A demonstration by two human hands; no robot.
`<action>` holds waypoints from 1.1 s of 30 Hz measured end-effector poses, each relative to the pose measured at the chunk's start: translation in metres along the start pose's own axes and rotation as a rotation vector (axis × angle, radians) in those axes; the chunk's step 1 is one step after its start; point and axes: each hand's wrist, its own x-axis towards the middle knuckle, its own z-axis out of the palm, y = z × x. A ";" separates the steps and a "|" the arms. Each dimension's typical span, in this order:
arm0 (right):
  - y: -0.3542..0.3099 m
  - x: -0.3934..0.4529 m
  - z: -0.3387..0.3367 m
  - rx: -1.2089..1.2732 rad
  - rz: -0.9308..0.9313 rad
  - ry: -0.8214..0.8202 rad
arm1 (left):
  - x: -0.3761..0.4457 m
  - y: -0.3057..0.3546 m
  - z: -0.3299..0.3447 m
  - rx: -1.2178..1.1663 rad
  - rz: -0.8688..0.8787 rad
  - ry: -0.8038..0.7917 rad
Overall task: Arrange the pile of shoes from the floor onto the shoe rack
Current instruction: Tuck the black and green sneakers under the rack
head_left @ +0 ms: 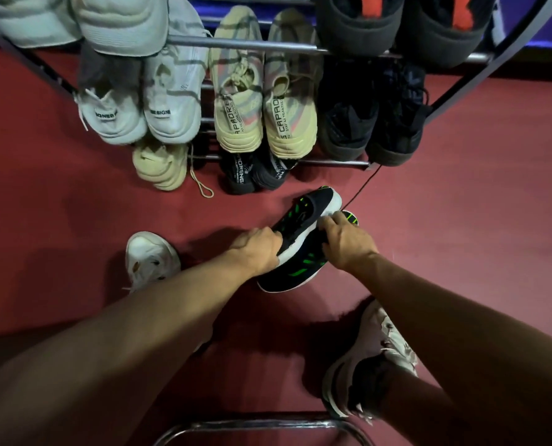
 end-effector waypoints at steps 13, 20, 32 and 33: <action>-0.004 0.004 -0.018 -0.231 0.278 -0.024 | -0.001 -0.013 0.003 0.103 -0.006 0.139; 0.032 0.010 -0.041 -0.182 0.497 -0.201 | 0.006 -0.017 -0.005 0.032 -0.075 0.151; 0.015 0.006 -0.033 -0.069 -0.059 0.093 | 0.011 -0.002 0.016 -0.036 -0.101 0.049; 0.011 0.007 -0.027 -0.073 -0.159 0.125 | 0.011 -0.002 0.016 -0.038 -0.099 0.053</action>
